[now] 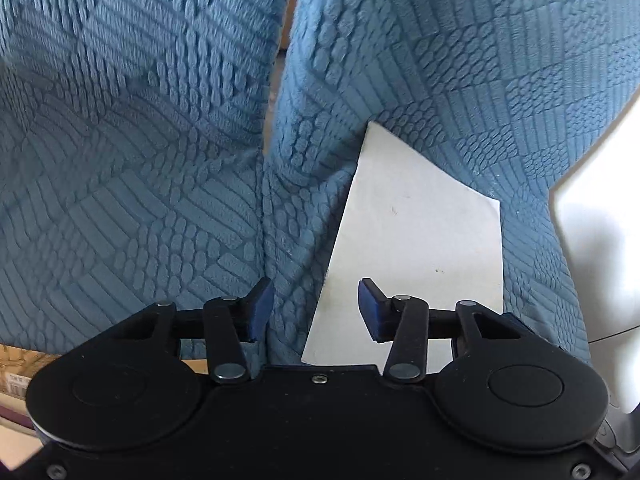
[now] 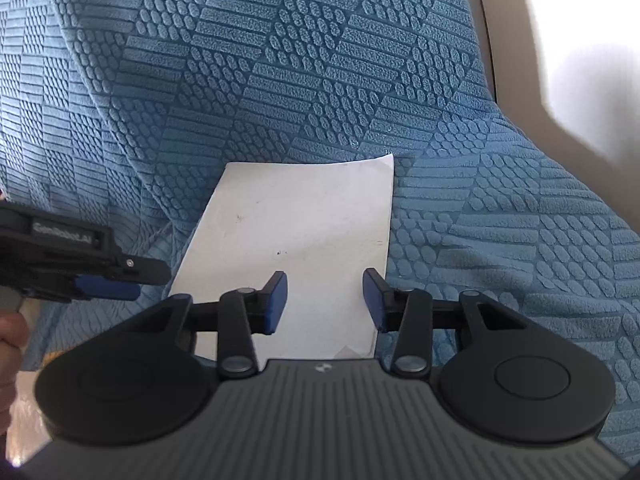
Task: Organize objects
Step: 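Move both open grippers to the last white sheet on the seat, then close both grippers on the edge of the white sheet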
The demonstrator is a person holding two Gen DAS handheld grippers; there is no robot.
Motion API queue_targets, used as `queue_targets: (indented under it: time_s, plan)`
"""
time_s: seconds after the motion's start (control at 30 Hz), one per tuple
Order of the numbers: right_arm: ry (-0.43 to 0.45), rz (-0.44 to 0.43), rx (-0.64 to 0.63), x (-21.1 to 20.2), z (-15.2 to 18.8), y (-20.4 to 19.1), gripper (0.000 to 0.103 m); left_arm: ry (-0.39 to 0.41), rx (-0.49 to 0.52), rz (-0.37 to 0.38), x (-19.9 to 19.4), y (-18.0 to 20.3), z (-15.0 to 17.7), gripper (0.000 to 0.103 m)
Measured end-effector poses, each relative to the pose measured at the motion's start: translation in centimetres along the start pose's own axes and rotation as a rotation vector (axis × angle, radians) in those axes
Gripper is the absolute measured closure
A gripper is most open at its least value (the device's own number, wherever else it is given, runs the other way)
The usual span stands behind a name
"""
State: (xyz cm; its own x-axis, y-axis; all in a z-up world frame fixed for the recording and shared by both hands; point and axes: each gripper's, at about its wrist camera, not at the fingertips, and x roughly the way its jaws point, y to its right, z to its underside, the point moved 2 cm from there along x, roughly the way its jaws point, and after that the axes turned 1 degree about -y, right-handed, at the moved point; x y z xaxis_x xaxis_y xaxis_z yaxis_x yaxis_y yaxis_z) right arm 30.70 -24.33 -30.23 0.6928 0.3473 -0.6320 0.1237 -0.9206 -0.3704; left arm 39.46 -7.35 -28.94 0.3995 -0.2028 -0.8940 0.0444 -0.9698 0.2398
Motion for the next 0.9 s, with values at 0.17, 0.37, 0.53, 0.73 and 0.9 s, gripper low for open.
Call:
queue_targets:
  time_s: [0.17,0.37,0.53,0.73,0.9]
  plan:
    - [0.004,-0.008,0.014,0.0,0.1,0.1,0.059,-0.053,-0.023,0.053,1.2,-0.3,0.5,0.078]
    - [0.003,-0.023,0.063,0.0,0.0,0.4,0.060,-0.048,-0.035,0.056,1.7,-0.2,0.7,0.080]
    - [0.003,-0.040,0.106,0.0,-0.1,0.9,0.060,-0.057,-0.003,0.045,1.7,0.5,0.7,0.082]
    - [0.006,-0.051,0.134,0.1,0.0,1.3,0.060,-0.038,-0.033,0.108,-0.1,0.4,0.3,0.083]
    - [0.001,-0.084,0.222,0.1,-0.3,2.3,0.060,-0.023,-0.061,0.251,-2.1,0.5,-0.3,0.085]
